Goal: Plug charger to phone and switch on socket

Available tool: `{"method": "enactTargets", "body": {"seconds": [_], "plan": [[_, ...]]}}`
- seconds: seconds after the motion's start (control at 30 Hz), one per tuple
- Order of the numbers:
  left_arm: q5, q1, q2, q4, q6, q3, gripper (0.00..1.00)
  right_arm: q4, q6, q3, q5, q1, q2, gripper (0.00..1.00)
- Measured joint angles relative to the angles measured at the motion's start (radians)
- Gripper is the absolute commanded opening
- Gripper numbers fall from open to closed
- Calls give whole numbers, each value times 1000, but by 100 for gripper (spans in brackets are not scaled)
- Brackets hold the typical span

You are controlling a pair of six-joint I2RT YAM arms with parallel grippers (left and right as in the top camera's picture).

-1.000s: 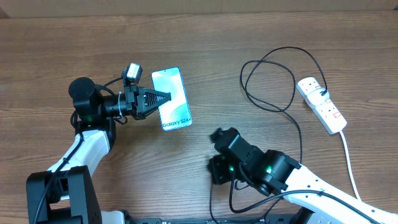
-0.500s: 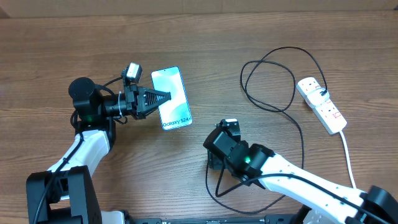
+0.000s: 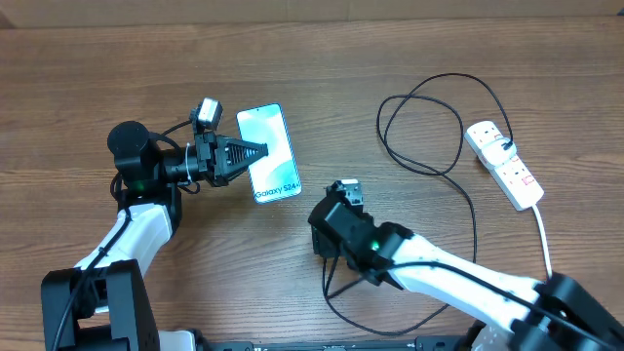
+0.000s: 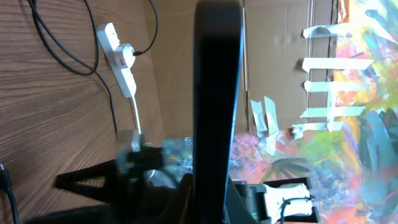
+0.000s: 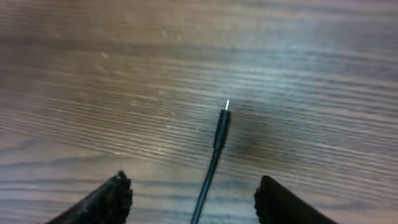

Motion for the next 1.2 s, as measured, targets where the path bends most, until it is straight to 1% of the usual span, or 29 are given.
{"method": "enactTargets", "body": {"seconds": [0.13, 0.27, 0.43, 0.63, 0.73, 0.87, 0.97, 1.1, 1.2], "plan": [[0, 0, 0, 0, 0, 0, 4, 1, 41, 0, -1, -13, 44, 56], [0, 0, 0, 0, 0, 0, 4, 14, 64, 0, -5, -67, 47, 55], [0, 0, 0, 0, 0, 0, 4, 48, 73, 0, -54, -119, 84, 54], [0, 0, 0, 0, 0, 0, 4, 53, 82, 0, -118, -118, 103, 51], [0, 0, 0, 0, 0, 0, 4, 55, 85, 0, -129, -111, 103, 46], [0, 0, 0, 0, 0, 0, 4, 72, 95, 0, -140, -109, 117, 44], [0, 0, 0, 0, 0, 0, 4, 98, 100, 1, -153, -109, 126, 39], [0, 0, 0, 0, 0, 0, 4, 101, 111, 2, -169, -109, 130, 26], [0, 0, 0, 0, 0, 0, 4, 89, 135, 2, -177, -109, 132, 20]]}}
